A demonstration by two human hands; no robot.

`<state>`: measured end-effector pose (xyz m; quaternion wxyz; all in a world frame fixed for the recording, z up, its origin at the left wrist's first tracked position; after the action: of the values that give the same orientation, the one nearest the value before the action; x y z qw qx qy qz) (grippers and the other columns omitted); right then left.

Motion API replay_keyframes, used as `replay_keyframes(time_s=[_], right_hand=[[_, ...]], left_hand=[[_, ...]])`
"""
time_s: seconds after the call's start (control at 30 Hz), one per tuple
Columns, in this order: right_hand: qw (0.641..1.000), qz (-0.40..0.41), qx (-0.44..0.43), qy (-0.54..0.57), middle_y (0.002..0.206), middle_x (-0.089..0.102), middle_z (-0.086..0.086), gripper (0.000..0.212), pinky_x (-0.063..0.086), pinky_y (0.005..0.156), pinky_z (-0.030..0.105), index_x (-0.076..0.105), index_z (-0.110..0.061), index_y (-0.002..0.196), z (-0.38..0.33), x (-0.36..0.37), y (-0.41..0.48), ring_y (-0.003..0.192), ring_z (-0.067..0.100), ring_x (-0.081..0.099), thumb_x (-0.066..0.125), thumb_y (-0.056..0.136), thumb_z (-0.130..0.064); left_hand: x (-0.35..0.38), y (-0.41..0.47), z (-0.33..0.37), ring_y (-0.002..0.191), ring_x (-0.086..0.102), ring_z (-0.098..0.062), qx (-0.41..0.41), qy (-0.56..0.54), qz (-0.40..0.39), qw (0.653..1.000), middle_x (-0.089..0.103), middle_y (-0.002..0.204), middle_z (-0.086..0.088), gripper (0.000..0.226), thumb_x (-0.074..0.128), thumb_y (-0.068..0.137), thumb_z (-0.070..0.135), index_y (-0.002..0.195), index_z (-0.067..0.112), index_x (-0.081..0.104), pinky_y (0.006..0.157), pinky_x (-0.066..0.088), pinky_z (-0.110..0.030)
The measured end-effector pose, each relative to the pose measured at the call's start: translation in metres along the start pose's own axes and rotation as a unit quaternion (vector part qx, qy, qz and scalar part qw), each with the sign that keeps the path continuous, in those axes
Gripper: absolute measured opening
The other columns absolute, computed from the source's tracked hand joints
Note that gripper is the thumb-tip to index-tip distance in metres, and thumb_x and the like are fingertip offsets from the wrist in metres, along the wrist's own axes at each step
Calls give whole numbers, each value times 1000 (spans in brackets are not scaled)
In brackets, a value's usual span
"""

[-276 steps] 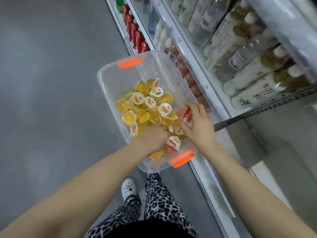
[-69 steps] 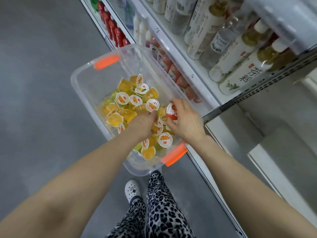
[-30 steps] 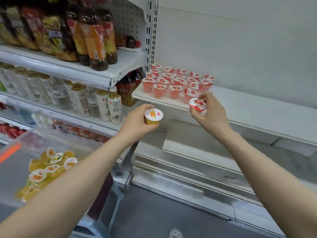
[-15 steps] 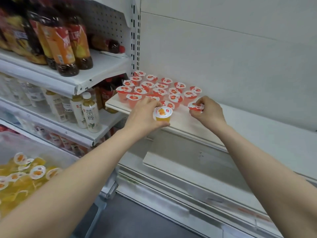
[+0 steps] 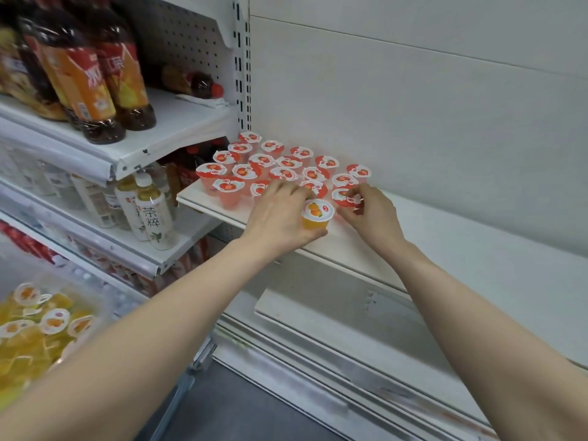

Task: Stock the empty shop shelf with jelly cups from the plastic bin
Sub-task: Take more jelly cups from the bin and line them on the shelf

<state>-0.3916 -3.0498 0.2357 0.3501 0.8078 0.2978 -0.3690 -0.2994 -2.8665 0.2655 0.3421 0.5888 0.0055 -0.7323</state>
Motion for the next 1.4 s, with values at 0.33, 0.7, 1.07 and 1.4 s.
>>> replay_keyframes(time_s=[0.33,0.7,1.07,1.4], right_hand=[[993,-13,-98,-61,121,58,6,36,40,87,27,61,-17,120,11,-5,1,107,24,56,68,88,-31],[979,-31,-140,-145,133,56,7,40,43,97,38,57,-15,129,13,-18,-4,116,28,52,65,91,-24],[963,-15,-155,-222,137,53,14,45,39,103,45,51,-9,138,-32,-43,-28,122,36,49,58,93,-16],[940,41,-243,-238,124,58,17,46,40,100,44,54,-4,132,-159,12,-72,113,37,53,52,92,-27]], left_hand=[[36,25,15,124,38,-23,22,56,-37,998,56,125,0,64,70,73,60,123,22,60,103,37,-35],[39,27,13,129,37,-26,51,88,-38,994,52,135,-4,70,67,78,58,134,19,52,106,37,-38],[-16,2,-22,129,40,-26,95,61,5,994,50,136,-5,61,60,87,50,137,16,51,103,38,-38],[-94,-81,-141,126,42,-26,91,56,48,993,51,133,-6,56,63,87,39,137,16,50,103,40,-39]])
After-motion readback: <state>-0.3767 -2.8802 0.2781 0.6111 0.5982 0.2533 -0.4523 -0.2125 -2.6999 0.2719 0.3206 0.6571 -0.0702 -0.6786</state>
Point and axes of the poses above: each hand's wrist, its own y-axis towards the middle knuckle, its own x-axis out of the palm, z = x × y, the point moved 2 cm from there along y, towards the middle knuckle
